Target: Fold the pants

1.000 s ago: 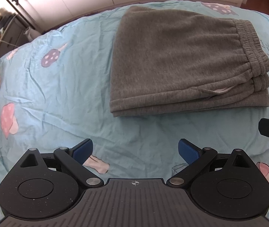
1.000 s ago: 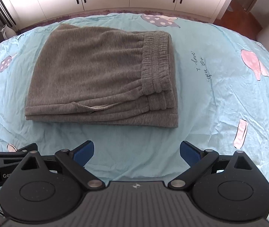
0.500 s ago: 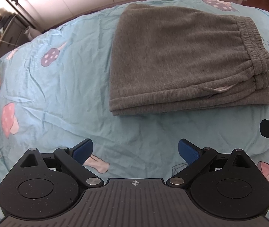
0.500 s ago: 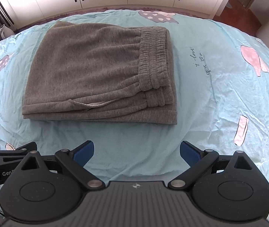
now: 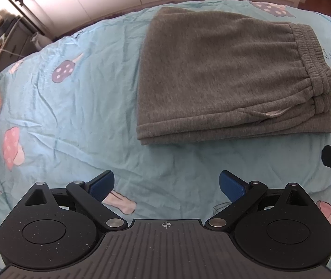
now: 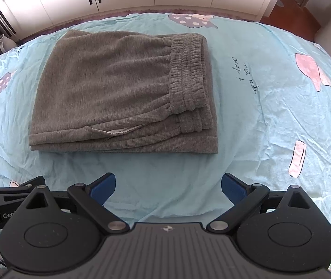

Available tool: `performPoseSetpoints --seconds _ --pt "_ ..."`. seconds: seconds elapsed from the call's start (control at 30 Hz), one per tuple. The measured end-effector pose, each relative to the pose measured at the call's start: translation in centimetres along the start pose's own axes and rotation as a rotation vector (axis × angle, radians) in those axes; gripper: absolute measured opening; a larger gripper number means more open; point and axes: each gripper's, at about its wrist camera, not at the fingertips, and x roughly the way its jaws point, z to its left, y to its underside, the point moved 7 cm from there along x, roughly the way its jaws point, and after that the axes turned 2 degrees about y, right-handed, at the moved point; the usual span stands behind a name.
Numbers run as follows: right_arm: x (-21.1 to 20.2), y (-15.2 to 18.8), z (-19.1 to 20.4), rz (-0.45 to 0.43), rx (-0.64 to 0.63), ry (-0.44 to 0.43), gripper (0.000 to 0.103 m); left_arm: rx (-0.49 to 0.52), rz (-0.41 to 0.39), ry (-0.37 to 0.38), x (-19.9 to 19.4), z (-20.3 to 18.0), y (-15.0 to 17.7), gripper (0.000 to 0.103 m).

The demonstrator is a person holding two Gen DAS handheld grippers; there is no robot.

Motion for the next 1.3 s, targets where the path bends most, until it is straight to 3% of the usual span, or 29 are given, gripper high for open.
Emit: performPoseSetpoints --seconds 1.3 --pt "0.41 0.05 -0.39 0.026 0.019 -0.008 0.098 0.031 -0.021 0.010 -0.54 -0.54 -0.36 0.100"
